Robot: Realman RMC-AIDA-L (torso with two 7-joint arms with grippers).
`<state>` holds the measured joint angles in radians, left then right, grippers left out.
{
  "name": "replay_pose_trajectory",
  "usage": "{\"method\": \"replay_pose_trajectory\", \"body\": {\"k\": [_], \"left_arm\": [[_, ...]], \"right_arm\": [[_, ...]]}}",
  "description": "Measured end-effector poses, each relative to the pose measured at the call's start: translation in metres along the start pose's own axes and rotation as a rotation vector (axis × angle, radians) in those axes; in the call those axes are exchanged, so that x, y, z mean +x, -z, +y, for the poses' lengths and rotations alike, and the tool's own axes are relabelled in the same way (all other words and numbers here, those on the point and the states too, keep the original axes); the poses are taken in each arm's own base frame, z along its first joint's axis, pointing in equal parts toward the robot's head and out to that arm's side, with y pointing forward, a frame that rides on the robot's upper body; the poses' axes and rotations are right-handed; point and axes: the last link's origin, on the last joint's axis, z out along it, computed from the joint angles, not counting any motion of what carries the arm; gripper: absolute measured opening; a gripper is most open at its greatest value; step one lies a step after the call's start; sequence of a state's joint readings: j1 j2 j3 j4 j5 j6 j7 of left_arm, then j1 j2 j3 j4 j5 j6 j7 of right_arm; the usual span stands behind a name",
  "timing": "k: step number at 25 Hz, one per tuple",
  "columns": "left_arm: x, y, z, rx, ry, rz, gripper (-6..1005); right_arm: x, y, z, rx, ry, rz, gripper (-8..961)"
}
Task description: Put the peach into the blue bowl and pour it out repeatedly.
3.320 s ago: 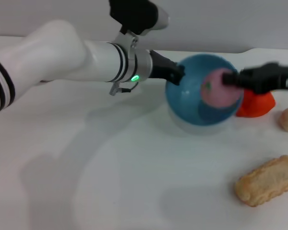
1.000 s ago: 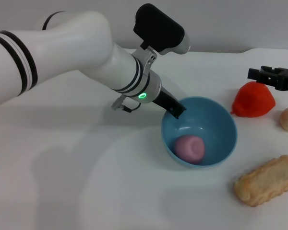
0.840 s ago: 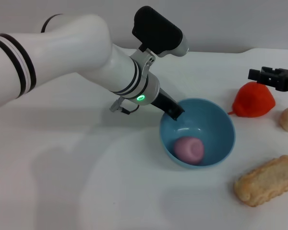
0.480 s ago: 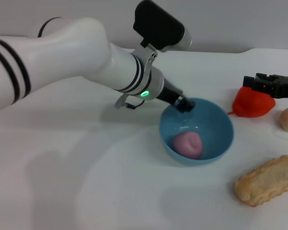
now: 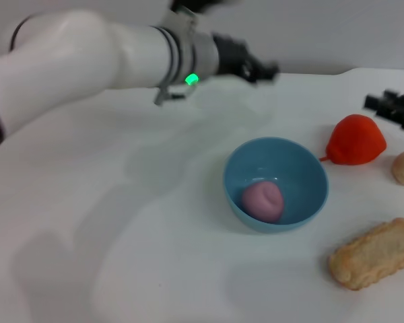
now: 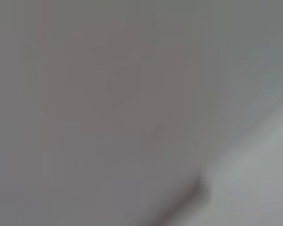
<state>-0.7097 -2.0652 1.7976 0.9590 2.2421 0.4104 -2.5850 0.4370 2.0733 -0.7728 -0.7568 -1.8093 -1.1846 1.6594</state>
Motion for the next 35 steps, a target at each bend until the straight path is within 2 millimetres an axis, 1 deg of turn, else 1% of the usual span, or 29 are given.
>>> {"method": "replay_pose_trajectory", "body": {"k": [3, 5, 7, 10, 16, 18, 23, 26, 29, 35], "left_arm": [[-0.004, 0.006, -0.014, 0.103, 0.028, 0.117, 719], [-0.009, 0.009, -0.021, 0.152, 0.038, 0.161, 762], [-0.02, 0.011, -0.026, 0.209, 0.036, 0.201, 804], [-0.034, 0.014, -0.025, 0.266, 0.018, 0.257, 805], [-0.061, 0.016, -0.019, 0.305, 0.055, 0.311, 806], [-0.074, 0.018, -0.016, 0.314, 0.064, 0.33, 806], [-0.092, 0.026, -0.01, 0.329, 0.082, 0.372, 807], [-0.097, 0.031, -0.009, 0.339, 0.08, 0.39, 807], [-0.099, 0.033, -0.009, 0.345, 0.079, 0.399, 806], [-0.103, 0.033, -0.003, 0.328, 0.066, 0.389, 807]], "right_arm": [[0.001, 0.012, -0.009, 0.064, 0.054, -0.103, 530], [0.005, 0.018, -0.016, 0.118, 0.083, -0.152, 539], [0.009, 0.024, -0.023, 0.181, 0.116, -0.214, 548], [0.015, 0.031, -0.03, 0.277, 0.177, -0.303, 561], [0.037, 0.042, -0.038, 0.488, 0.227, -0.45, 579], [0.044, 0.046, -0.038, 0.541, 0.221, -0.491, 579], [0.059, 0.06, -0.041, 0.646, 0.132, -0.553, 580], [0.066, 0.066, -0.044, 0.679, 0.098, -0.558, 580], [0.068, 0.068, -0.044, 0.69, 0.09, -0.56, 580], [0.071, 0.065, -0.043, 0.688, 0.075, -0.552, 580]]}}
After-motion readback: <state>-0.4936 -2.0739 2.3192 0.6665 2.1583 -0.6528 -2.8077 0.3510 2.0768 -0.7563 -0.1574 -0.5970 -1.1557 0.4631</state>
